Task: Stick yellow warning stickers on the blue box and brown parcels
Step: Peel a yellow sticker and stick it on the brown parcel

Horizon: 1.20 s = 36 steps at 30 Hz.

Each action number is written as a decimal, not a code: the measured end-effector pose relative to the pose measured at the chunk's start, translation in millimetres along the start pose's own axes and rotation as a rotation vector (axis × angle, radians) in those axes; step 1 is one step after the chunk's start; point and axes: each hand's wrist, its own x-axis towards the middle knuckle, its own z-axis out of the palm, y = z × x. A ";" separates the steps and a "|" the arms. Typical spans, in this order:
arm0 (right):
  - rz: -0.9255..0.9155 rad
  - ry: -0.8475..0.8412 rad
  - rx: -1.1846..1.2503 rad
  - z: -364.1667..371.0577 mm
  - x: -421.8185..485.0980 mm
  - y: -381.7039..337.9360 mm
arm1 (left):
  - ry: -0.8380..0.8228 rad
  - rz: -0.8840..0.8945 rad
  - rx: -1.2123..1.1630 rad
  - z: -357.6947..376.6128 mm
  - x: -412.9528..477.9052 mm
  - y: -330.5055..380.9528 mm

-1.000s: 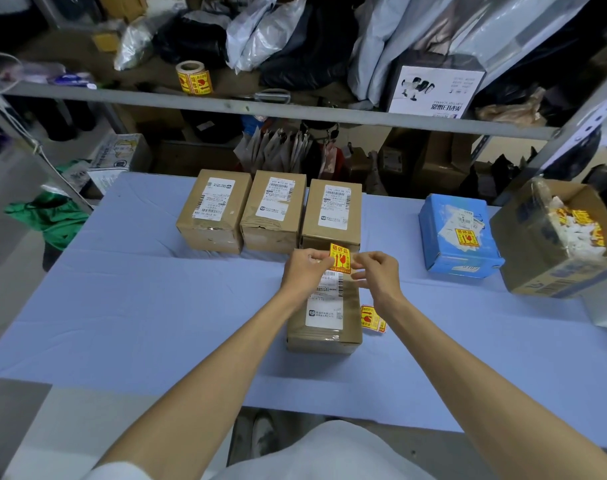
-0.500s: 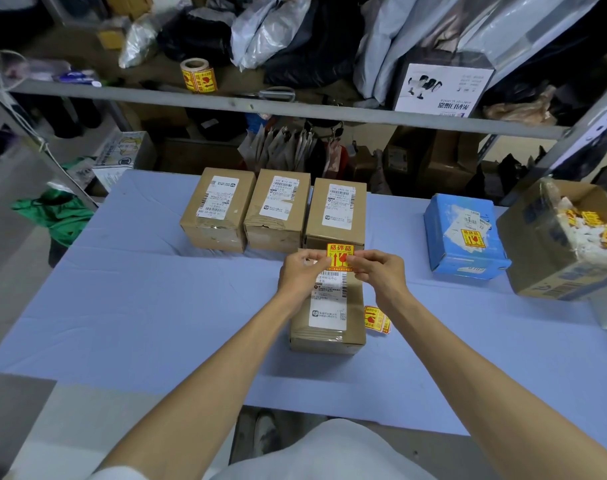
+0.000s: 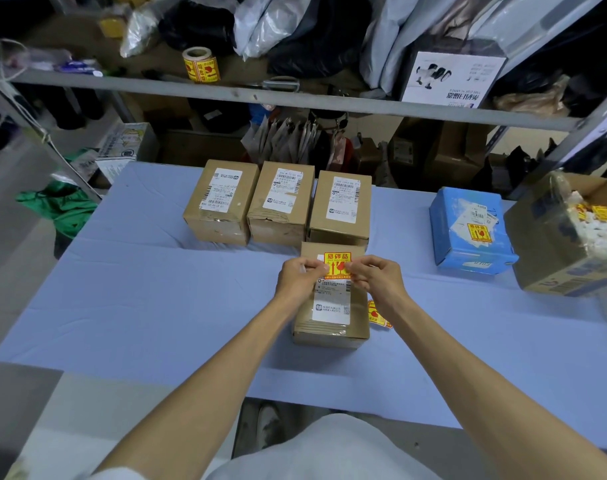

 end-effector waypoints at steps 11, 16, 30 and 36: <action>-0.072 0.022 -0.187 -2.0 -11.1 29.7 | 0.043 -0.033 0.203 -3.5 -9.1 -19.4; -0.105 -0.009 -0.274 -4.6 -17.3 39.7 | -0.004 0.010 0.269 -7.3 -12.8 -30.9; -0.079 0.063 -0.419 -2.4 -12.4 47.7 | 0.006 0.101 0.380 -7.3 -17.6 -45.2; -0.122 0.047 -0.463 -2.4 -12.8 48.4 | 0.019 0.085 0.389 -4.8 -15.6 -47.2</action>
